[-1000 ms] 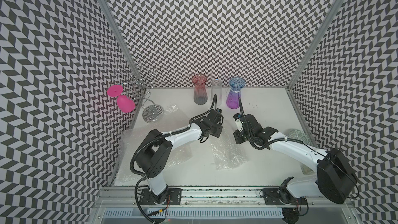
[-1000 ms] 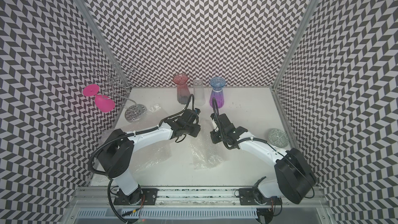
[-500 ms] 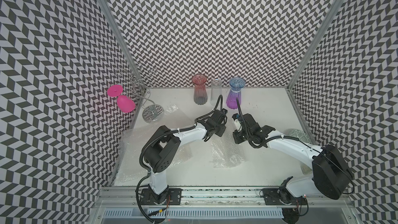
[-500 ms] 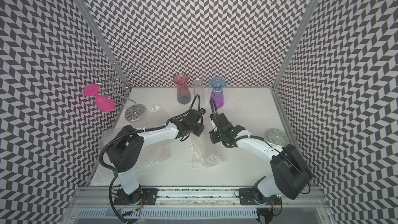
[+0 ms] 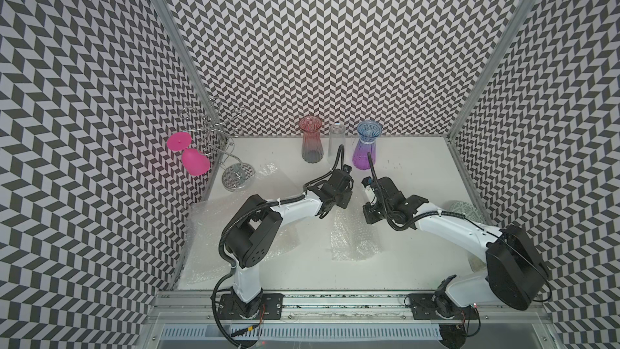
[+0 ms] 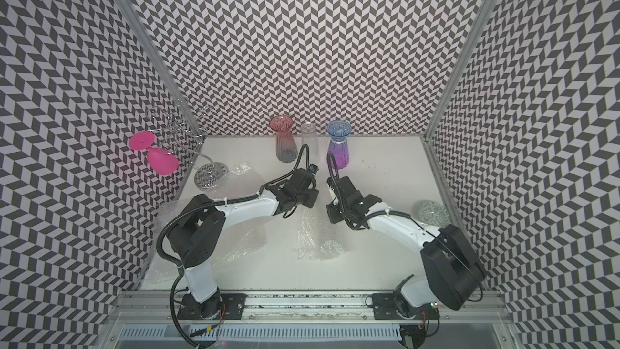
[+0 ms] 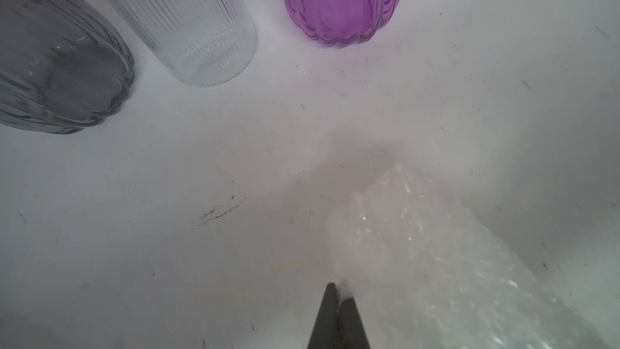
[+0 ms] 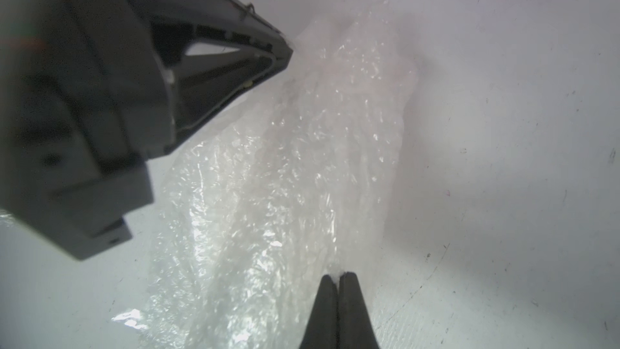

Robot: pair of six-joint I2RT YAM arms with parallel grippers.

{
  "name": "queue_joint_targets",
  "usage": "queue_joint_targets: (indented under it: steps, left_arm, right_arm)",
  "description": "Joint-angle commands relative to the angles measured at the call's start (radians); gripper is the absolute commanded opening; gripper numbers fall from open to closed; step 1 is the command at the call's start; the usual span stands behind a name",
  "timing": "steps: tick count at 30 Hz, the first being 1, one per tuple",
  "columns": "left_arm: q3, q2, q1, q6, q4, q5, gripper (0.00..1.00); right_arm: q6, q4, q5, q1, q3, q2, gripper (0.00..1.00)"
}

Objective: Unwrap the vase from the bubble wrap
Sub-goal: Unwrap the bubble wrap at the center of the board.

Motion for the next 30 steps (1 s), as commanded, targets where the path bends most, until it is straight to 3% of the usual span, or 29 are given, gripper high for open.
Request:
queue_joint_targets:
  steps: [1,13,18,25,30]
  left_arm:
    - [-0.001,-0.045,0.039,-0.095,0.067,0.017,0.0]
    - [-0.075,-0.087,0.091,-0.289,0.115,0.042,0.0]
    - [-0.095,-0.109,0.098,-0.301,0.12,0.055,0.0]
    - [-0.173,-0.18,0.113,-0.292,0.138,0.165,0.0]
    - [-0.235,-0.227,0.116,-0.305,0.12,0.22,0.0]
  right_arm:
    - [-0.009,-0.008,0.025,0.009,-0.023,0.019,0.0]
    - [-0.012,-0.019,0.043,0.008,-0.05,-0.001,0.0]
    - [-0.004,-0.022,0.05,0.008,-0.068,-0.029,0.0]
    - [0.01,-0.046,0.098,0.004,-0.058,-0.067,0.0]
    - [-0.014,-0.109,0.159,0.004,0.008,-0.087,0.31]
